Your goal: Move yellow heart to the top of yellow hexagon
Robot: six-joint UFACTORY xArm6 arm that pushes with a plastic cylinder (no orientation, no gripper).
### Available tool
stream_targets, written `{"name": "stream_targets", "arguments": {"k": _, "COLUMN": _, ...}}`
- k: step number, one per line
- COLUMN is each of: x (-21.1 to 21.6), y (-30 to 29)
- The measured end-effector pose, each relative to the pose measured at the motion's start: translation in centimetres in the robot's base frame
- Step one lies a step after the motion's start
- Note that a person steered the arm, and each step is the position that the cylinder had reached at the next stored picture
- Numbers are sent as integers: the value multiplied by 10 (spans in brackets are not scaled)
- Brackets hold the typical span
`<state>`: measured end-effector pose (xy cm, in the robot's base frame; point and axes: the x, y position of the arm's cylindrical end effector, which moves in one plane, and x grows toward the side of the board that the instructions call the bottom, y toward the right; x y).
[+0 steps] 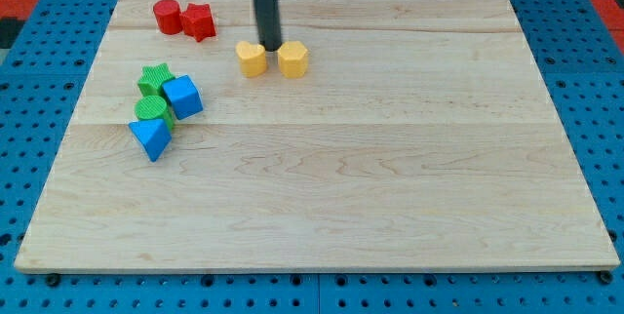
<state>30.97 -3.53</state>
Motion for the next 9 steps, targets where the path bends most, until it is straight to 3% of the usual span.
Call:
{"name": "stream_targets", "arguments": {"k": 2, "x": 14, "y": 34}}
{"name": "stream_targets", "arguments": {"k": 3, "x": -63, "y": 36}}
{"name": "stream_targets", "arguments": {"k": 4, "x": -76, "y": -10}}
{"name": "stream_targets", "arguments": {"k": 5, "x": -42, "y": -76}}
{"name": "stream_targets", "arguments": {"k": 7, "x": -18, "y": -116}}
{"name": "stream_targets", "arguments": {"k": 8, "x": 26, "y": -81}}
{"name": "stream_targets", "arguments": {"k": 9, "x": 38, "y": -40}}
